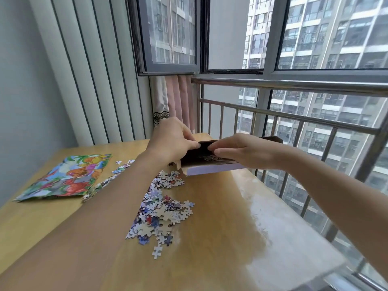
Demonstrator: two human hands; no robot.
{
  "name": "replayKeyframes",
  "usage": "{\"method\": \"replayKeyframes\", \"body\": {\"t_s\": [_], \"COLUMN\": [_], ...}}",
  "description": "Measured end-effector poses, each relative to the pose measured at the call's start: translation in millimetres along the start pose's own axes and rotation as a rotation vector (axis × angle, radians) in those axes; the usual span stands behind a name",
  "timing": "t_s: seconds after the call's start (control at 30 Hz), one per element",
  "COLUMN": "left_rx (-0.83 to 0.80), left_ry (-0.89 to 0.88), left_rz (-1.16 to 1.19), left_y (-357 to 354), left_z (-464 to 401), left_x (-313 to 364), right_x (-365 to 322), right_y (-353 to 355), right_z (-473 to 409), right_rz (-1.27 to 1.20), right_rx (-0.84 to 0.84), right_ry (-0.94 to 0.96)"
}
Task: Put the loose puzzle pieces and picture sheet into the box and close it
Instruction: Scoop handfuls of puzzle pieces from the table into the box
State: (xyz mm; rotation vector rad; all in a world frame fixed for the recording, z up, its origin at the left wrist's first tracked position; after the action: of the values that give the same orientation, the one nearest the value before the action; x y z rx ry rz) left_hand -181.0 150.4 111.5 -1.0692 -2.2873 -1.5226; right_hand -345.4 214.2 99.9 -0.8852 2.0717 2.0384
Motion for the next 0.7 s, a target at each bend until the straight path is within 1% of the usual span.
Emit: {"method": "replayKeyframes", "body": {"t_s": [0.03, 0.07, 0.1, 0.13, 0.17, 0.23, 0.27, 0.3, 0.33, 0.37, 0.4, 0.47, 0.5, 0.57, 0.63, 0.7], "left_rx": [0.003, 0.008, 0.011, 0.012, 0.021, 0.073, 0.121, 0.167, 0.197, 0.197, 0.162, 0.078, 0.050, -0.009, -0.050, -0.062], "left_ry": [0.002, 0.004, -0.001, -0.009, -0.015, -0.001, 0.010, 0.023, 0.042, 0.065, 0.086, 0.101, 0.102, 0.095, 0.107, 0.129], "left_rz": [0.002, 0.005, 0.012, 0.029, 0.061, 0.160, 0.224, 0.293, 0.355, 0.394, 0.405, 0.370, 0.340, 0.292, 0.276, 0.262], "left_y": [0.8, 1.5, 2.2, 2.8, 3.3, 7.4, 13.2, 18.0, 20.7, 21.2, 17.9, 6.5, 1.2, -10.5, -20.5, -26.9], "left_z": [-0.3, -0.1, 0.2, 0.7, 1.2, 2.6, 2.1, 1.7, 0.7, 0.7, 1.4, 6.1, 9.8, 15.3, 21.1, 27.8], "left_x": [-0.4, -1.0, -0.5, 1.3, 3.3, 6.5, 6.7, 5.4, 1.8, -3.0, -7.3, -15.0, -20.0, -28.5, -41.7, -59.6], "right_x": [-0.4, 0.7, 3.4, 5.0, 5.5, 4.3, 4.1, 6.0, 7.1, 8.8, 10.7, 15.4, 17.5, 27.3, 38.7, 46.4], "right_y": [-0.1, -0.9, -0.1, 4.7, 13.3, 34.7, 45.2, 50.7, 51.3, 46.6, 41.7, 30.9, 20.9, -1.1, -23.6, -43.7], "right_z": [4.7, 8.1, 9.3, 9.2, 9.0, 14.3, 17.1, 17.3, 14.2, 9.0, 6.2, 4.8, 4.1, 4.5, 5.1, 6.5], "right_rz": [0.053, 0.197, 0.372, 0.519, 0.600, 0.611, 0.585, 0.571, 0.581, 0.610, 0.626, 0.638, 0.666, 0.781, 0.866, 0.895], "right_rx": [-0.032, -0.045, -0.014, 0.080, 0.216, 0.547, 0.669, 0.701, 0.652, 0.560, 0.491, 0.377, 0.283, 0.118, 0.030, -0.065], "right_ry": [0.021, 0.038, 0.039, 0.039, 0.052, 0.144, 0.186, 0.193, 0.166, 0.133, 0.109, 0.052, 0.015, -0.061, -0.125, -0.165]}}
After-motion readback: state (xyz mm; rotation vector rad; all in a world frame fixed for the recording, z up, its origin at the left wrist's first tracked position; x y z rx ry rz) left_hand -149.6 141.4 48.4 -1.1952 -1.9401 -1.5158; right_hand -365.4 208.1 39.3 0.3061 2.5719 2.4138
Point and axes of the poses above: each hand's wrist, its own z-axis away from the middle knuckle, its own y-axis out of the back of the hand, x = y × z, the point moved 6 cm from there along -z, towards the middle knuckle, and after that the axes turned 1 degree about x, right-handed, at the moved point
